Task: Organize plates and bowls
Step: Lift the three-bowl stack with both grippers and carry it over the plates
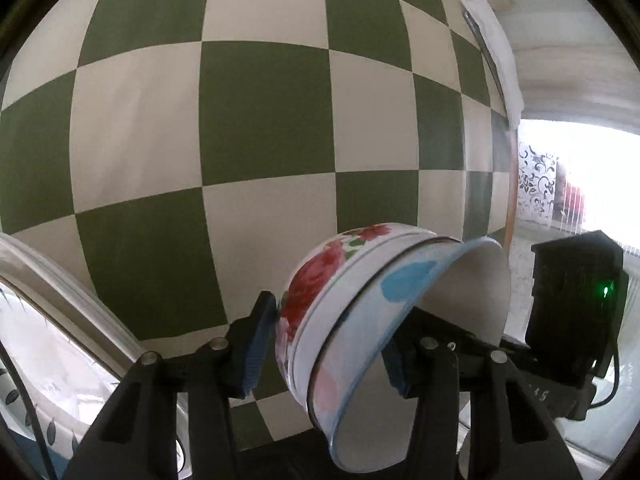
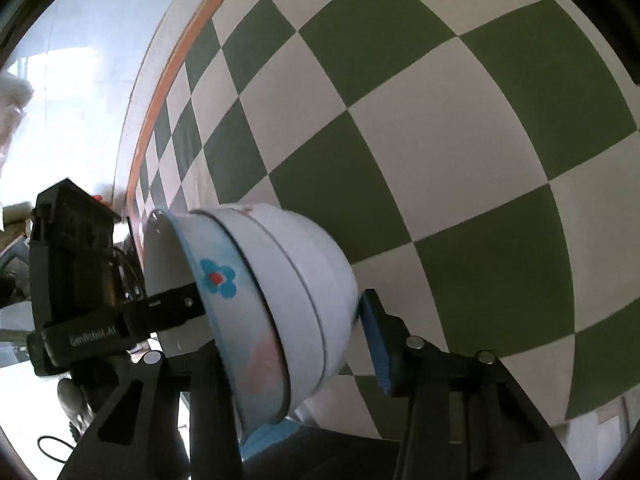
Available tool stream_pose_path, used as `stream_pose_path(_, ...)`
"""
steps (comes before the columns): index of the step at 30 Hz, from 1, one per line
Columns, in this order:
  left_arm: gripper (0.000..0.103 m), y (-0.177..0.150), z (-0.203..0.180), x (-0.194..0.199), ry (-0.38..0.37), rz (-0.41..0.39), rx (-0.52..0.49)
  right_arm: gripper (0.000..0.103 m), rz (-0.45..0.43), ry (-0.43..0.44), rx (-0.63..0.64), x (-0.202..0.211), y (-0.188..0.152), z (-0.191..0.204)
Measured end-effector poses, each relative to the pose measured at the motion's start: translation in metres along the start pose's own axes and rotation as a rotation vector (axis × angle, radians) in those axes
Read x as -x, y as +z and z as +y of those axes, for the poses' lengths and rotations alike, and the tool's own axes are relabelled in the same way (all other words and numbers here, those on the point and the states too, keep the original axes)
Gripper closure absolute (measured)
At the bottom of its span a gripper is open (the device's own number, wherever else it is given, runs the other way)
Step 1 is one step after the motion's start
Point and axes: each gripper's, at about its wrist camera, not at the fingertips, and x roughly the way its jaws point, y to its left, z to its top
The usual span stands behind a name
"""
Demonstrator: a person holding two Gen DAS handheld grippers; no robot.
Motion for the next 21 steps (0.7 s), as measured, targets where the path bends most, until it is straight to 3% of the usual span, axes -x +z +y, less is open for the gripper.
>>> stream_pose_path(14, 0.058, -0.011, 0.005, 0.015, 0.0, -0.067, 0.019, 0.06, 0.008, -0.011, 0.082, 0.0, 0.012, 0.018)
stream_pose_path(21, 0.058, -0.014, 0.012, 0.049, -0.016, -0.141, 0.039, 0.062, 0.006, -0.018, 0.148, 0.011, 0.015, 0.041)
